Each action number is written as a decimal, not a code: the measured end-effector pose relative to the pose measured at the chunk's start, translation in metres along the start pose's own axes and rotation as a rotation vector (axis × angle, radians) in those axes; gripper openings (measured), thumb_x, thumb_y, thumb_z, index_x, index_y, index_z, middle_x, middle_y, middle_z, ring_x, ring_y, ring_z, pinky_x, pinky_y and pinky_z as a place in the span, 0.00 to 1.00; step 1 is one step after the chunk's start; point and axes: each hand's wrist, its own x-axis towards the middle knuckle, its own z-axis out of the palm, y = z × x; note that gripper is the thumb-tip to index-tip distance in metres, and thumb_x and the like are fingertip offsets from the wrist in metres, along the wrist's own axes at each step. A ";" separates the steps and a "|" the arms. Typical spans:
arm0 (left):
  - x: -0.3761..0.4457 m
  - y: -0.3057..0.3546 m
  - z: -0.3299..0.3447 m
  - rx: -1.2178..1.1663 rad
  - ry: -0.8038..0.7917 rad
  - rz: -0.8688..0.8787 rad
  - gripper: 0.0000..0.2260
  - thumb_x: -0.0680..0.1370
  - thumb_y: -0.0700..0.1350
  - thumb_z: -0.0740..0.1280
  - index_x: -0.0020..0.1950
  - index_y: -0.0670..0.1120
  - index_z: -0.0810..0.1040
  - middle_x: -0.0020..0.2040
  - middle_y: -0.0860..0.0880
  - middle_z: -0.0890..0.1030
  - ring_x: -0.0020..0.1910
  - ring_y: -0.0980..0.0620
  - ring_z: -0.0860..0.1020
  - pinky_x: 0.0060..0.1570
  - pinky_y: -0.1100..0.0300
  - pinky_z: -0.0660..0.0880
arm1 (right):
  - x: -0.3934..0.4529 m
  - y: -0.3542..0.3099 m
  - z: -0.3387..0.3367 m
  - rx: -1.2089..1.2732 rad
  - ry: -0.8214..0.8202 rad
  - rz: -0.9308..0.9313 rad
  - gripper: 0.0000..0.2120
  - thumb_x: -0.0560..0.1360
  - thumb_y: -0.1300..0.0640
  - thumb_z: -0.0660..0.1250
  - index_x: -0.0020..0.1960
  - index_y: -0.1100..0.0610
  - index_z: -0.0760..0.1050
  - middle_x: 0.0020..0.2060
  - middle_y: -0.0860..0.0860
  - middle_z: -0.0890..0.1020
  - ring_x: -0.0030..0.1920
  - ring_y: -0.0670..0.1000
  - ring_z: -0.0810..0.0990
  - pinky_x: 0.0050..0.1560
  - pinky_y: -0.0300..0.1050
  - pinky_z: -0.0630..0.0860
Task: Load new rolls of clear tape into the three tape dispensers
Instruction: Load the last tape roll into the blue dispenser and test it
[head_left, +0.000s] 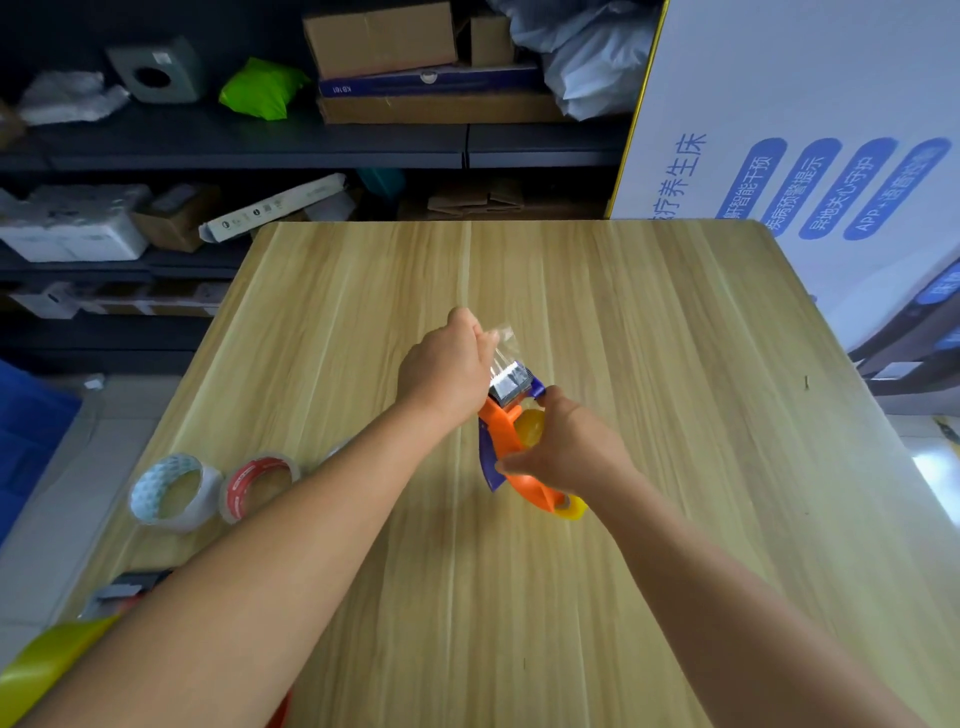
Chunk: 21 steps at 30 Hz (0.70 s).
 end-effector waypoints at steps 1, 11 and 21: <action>0.001 0.003 -0.002 0.007 0.010 -0.004 0.11 0.81 0.52 0.56 0.44 0.47 0.65 0.31 0.54 0.71 0.29 0.51 0.70 0.27 0.57 0.59 | 0.002 -0.002 -0.002 -0.008 0.019 0.011 0.34 0.60 0.42 0.76 0.59 0.51 0.65 0.36 0.44 0.73 0.38 0.49 0.77 0.29 0.42 0.67; 0.017 0.034 -0.033 0.023 0.069 0.161 0.11 0.82 0.52 0.54 0.44 0.47 0.64 0.32 0.52 0.72 0.31 0.48 0.71 0.27 0.56 0.60 | 0.019 0.005 -0.022 -0.101 0.135 0.000 0.16 0.67 0.48 0.68 0.46 0.52 0.63 0.36 0.48 0.73 0.36 0.52 0.73 0.31 0.43 0.66; 0.031 0.057 -0.068 -0.316 -0.026 0.031 0.11 0.82 0.51 0.54 0.42 0.47 0.63 0.45 0.45 0.81 0.45 0.44 0.81 0.46 0.46 0.77 | 0.015 0.007 -0.038 0.166 0.239 -0.111 0.19 0.65 0.44 0.71 0.49 0.53 0.70 0.30 0.44 0.72 0.28 0.41 0.70 0.24 0.39 0.62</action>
